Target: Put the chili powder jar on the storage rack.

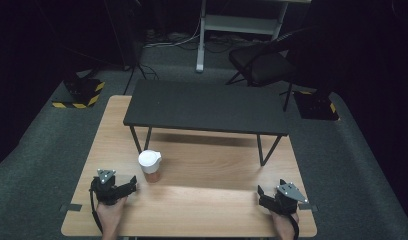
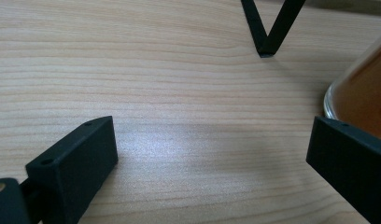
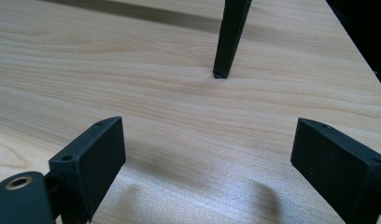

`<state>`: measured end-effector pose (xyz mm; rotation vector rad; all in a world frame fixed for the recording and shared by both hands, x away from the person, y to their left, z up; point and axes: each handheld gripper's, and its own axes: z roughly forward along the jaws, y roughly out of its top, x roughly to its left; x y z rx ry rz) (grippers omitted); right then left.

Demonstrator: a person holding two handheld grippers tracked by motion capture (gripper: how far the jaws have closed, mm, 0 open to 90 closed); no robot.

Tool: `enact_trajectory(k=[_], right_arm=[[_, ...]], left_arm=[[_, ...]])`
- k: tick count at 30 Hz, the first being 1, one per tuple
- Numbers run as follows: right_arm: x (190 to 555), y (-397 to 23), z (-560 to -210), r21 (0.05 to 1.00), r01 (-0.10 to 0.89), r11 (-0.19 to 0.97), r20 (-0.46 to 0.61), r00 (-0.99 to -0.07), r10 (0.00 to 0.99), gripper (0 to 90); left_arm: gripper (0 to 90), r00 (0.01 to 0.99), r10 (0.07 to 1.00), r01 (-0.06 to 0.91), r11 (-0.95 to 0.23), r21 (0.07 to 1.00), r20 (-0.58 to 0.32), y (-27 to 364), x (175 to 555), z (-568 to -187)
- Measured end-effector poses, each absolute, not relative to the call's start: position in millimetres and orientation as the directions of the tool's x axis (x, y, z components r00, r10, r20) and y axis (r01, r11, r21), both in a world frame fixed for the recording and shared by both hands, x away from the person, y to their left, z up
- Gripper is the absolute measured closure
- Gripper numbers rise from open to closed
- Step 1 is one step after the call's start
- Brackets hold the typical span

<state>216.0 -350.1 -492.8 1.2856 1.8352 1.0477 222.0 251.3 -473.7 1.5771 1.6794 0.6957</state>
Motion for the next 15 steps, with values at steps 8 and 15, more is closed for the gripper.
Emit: enact_trajectory(k=[8, 15], right_arm=[[215.6, -350.4, -493.2, 0.885, 0.422, 0.198, -0.067, -0.305, 0.95, 9.5], [214.8, -349.6, -493.5, 0.886, 0.42, 0.197, -0.069, -0.301, 0.951, 9.5]], left_arm=[[2.1, 0.0, 0.99, 0.604, 0.111, 0.789, -0.139, 251.3, 222.2, -473.5], [2.1, -0.009, 0.988, 0.598, 0.127, 0.791, -0.152, 252.8, 221.0, -474.2]])
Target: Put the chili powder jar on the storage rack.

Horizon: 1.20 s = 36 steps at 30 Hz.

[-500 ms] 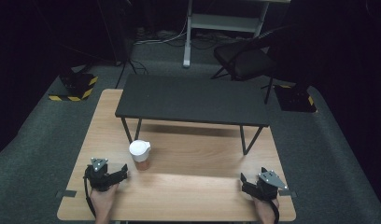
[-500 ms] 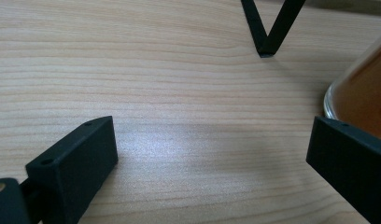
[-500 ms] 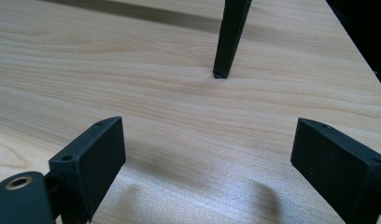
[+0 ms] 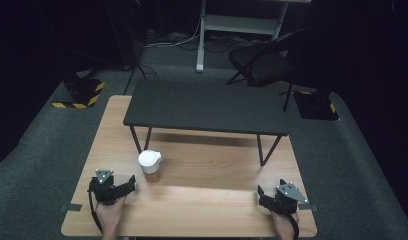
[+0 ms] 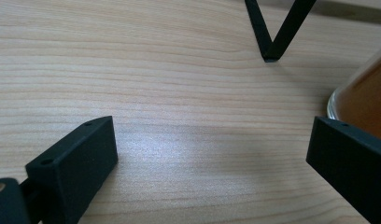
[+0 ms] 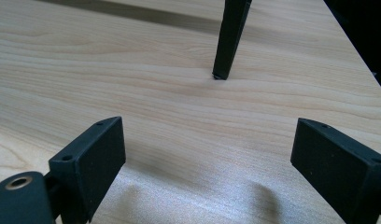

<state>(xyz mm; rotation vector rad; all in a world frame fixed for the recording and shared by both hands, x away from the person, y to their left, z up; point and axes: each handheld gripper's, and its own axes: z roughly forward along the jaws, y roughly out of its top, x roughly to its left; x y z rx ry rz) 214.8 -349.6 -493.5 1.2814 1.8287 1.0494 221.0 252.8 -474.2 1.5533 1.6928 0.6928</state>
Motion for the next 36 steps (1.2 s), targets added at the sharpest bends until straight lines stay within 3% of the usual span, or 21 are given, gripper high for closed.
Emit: enact_trajectory(k=[36], right_arm=[[214.8, -349.8, -493.1, 0.885, 0.423, 0.194, -0.066, -0.299, 0.952, 9.5]], left_arm=[[1.5, 0.012, 0.989, 0.6, 0.111, 0.792, -0.147, 254.2, 220.9, -474.1]])
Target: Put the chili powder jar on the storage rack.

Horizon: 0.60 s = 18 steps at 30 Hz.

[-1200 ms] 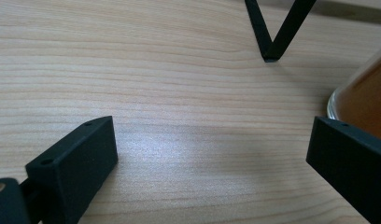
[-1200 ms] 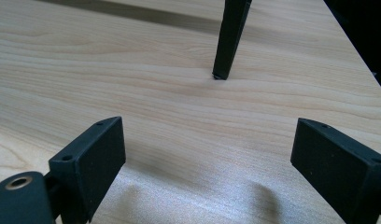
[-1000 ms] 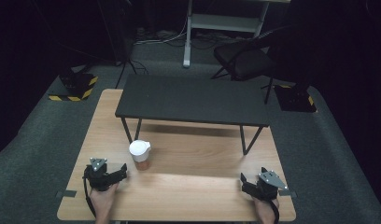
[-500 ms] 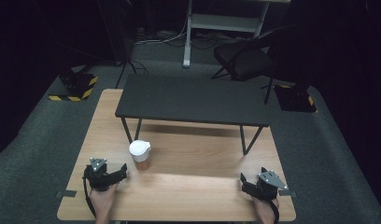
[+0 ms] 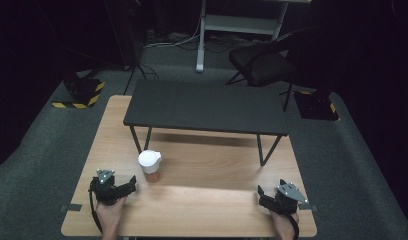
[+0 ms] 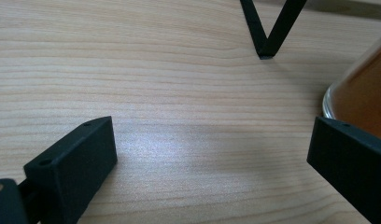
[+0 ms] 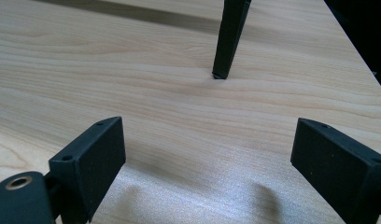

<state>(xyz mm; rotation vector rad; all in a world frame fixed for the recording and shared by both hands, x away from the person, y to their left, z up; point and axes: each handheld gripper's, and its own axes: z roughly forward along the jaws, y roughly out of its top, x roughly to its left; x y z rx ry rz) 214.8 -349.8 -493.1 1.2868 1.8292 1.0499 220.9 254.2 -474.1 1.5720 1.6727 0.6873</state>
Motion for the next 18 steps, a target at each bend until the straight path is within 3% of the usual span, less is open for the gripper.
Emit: enact_trajectory(k=[18], right_arm=[[214.9, -350.1, -492.9, 0.884, 0.425, 0.194, -0.064, -0.301, 0.952, 9.5]], left_arm=[[0.8, 0.07, 0.987, 0.621, 0.072, 0.781, -0.146, 260.6, 221.9, -470.8]])
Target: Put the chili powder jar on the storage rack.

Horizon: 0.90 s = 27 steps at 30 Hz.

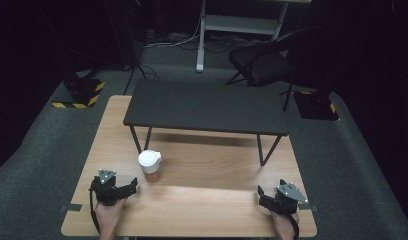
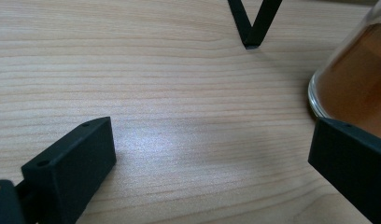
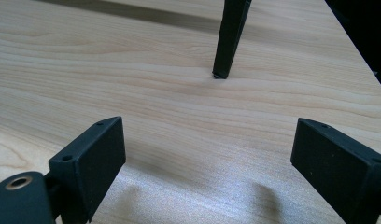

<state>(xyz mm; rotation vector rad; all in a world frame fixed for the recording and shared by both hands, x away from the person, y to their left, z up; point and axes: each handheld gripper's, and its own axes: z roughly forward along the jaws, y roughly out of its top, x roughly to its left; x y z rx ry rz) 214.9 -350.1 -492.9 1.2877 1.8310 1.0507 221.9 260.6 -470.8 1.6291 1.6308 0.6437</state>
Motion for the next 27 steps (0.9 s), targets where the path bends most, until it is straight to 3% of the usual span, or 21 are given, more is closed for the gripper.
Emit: enact_trajectory(k=[19, 27], right_arm=[[213.7, -350.5, -494.0, 0.888, 0.414, 0.202, -0.072, -0.308, 0.949, 9.5], [213.4, -350.0, -493.8, 0.887, 0.413, 0.204, -0.075, -0.307, 0.949, 9.5]], left_arm=[[0.7, 0.114, 0.987, 0.629, 0.015, 0.777, -0.112, 260.8, 206.4, -468.4], [0.3, 0.199, 0.96, 0.635, 0.027, 0.772, -0.197, 270.5, 197.8, -466.4]])
